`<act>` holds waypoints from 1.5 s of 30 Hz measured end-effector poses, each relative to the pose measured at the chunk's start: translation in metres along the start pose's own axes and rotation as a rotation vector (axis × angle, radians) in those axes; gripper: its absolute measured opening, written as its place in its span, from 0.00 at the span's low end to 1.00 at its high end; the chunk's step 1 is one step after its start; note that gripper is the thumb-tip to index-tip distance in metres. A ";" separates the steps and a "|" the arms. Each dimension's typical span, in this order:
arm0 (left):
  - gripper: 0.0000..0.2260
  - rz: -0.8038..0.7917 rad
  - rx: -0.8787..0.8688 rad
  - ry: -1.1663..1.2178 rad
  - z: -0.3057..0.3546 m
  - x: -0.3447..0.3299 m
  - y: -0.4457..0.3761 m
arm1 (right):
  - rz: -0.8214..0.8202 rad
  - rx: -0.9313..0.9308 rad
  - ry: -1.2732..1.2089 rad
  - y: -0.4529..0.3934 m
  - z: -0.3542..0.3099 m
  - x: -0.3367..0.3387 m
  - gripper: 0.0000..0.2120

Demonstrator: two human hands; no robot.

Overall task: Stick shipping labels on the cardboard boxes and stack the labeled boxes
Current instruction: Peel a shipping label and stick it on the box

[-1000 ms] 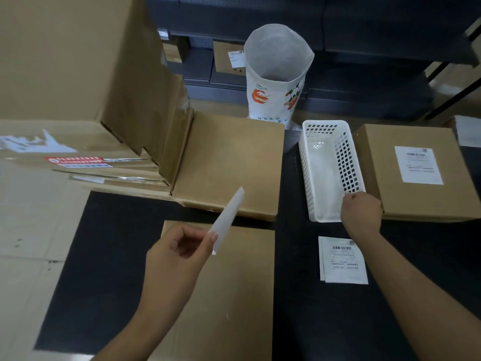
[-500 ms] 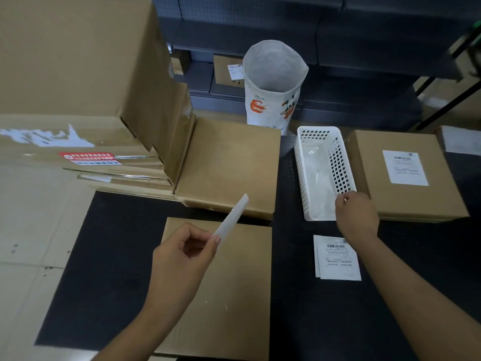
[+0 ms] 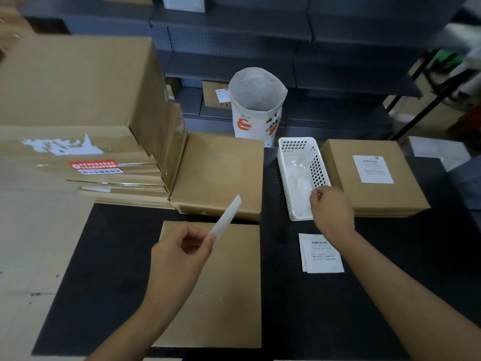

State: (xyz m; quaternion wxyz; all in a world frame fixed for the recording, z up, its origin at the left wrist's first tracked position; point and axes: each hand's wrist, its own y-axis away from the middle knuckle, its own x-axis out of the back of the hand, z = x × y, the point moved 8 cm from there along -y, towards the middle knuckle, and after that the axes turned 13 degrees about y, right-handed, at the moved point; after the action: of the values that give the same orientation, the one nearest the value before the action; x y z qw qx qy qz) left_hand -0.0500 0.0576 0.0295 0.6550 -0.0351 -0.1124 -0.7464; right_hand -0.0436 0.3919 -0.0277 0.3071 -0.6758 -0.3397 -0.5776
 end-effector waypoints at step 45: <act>0.11 -0.177 0.121 -0.304 -0.115 0.066 -0.002 | -0.474 -0.443 -0.724 0.215 -0.134 -0.052 0.08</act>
State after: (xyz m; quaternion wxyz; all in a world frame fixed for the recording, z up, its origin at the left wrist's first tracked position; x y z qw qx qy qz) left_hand -0.0505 -0.0303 -0.0692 0.5629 -0.0981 -0.2574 -0.7793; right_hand 0.0494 0.1533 -0.0648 -0.1223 -0.7865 -0.4380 -0.4178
